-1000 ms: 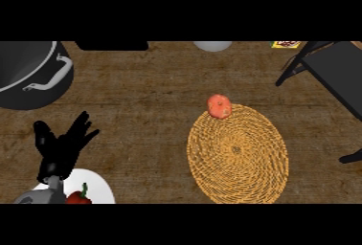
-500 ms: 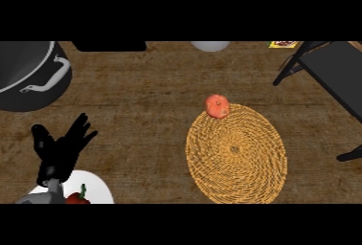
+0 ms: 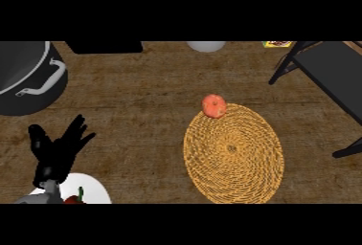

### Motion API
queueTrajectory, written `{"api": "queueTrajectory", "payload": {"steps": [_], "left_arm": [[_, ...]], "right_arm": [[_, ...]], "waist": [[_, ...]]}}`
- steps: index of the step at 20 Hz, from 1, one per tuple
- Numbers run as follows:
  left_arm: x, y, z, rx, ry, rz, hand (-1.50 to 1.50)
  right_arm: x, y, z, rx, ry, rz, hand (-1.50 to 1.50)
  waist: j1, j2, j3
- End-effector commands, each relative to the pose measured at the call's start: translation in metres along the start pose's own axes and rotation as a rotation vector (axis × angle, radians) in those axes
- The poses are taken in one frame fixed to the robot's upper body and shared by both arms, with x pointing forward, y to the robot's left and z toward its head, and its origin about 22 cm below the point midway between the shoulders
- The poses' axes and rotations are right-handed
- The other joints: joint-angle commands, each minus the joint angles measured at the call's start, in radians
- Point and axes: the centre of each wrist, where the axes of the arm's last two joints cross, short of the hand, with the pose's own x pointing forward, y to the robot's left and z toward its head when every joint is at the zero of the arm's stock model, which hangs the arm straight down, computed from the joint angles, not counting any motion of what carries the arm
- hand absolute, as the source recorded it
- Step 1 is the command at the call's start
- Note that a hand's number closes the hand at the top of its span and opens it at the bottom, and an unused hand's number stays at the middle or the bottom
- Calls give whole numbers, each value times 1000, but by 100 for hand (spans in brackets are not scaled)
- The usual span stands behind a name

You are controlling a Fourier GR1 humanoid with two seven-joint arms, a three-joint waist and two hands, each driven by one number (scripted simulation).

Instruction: Pick the lemon from the placemat and place it in the tiered shelf

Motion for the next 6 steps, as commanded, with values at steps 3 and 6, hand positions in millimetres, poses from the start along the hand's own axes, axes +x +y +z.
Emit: {"api": "queueTrajectory", "payload": {"steps": [3, 6], "left_arm": [[2, -8, -4, 10, 34, -14, 0], [-16, 11, 1, 11, 34, 0, 0]], "right_arm": [[-10, -72, -1, 37, 72, -27, -150], [-29, -98, -15, 40, 48, -4, -150]], "waist": [[-10, 2, -3], [-8, 5, -3]]}}
